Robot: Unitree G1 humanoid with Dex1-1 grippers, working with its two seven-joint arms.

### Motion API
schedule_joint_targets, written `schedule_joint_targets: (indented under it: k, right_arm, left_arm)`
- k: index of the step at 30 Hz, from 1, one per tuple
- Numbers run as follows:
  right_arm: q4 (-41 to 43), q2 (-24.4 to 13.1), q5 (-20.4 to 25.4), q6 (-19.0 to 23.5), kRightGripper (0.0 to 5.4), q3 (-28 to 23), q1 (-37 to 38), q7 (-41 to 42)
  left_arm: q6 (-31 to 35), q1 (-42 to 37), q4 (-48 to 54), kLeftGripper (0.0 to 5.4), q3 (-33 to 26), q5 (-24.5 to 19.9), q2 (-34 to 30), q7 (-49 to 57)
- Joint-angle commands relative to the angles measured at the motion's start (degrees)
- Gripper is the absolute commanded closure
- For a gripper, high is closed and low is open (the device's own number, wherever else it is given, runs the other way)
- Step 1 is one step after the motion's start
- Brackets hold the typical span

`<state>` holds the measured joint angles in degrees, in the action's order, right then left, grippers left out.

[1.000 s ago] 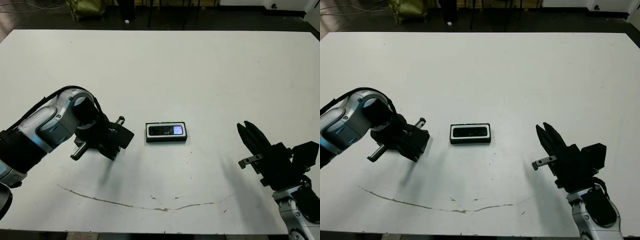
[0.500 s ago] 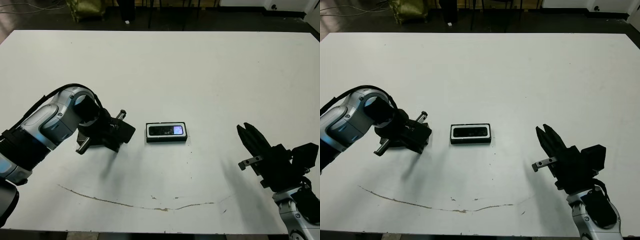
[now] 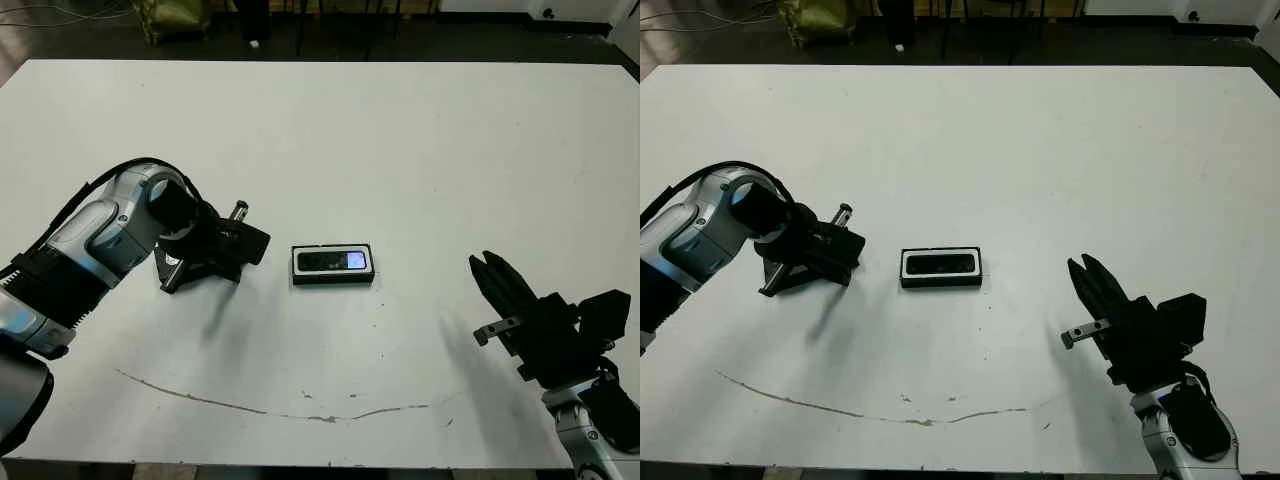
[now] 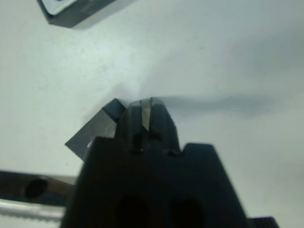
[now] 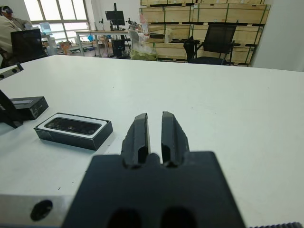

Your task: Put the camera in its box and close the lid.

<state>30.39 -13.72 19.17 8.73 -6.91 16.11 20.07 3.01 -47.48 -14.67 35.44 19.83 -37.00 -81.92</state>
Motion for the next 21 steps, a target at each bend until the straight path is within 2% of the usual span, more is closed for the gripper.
schedule_joint_targets:
  k: [1,7,15,21]
  right_arm:
    - [0.44,-0.4,-0.39,1.7,5.39,0.1,0.97,-0.93]
    - [0.65,-0.38,-0.26,2.18,5.39,0.32,1.12,-1.28]
    - [0.16,-0.38,-0.32,1.5,5.39,0.46,1.01,-0.82]
    - [0.49,-0.43,-0.23,2.21,5.39,0.73,1.06,-0.98]
  left_arm:
    - [-0.11,1.17,-2.48,5.4,0.61,1.61,0.72,1.13]
    - [-1.81,0.82,-5.07,5.4,-0.59,1.15,1.53,3.07]
    - [0.4,1.66,-3.97,5.4,-2.43,0.62,1.73,5.46]
    - [3.29,3.12,0.05,5.4,-6.95,-4.31,1.26,4.64]
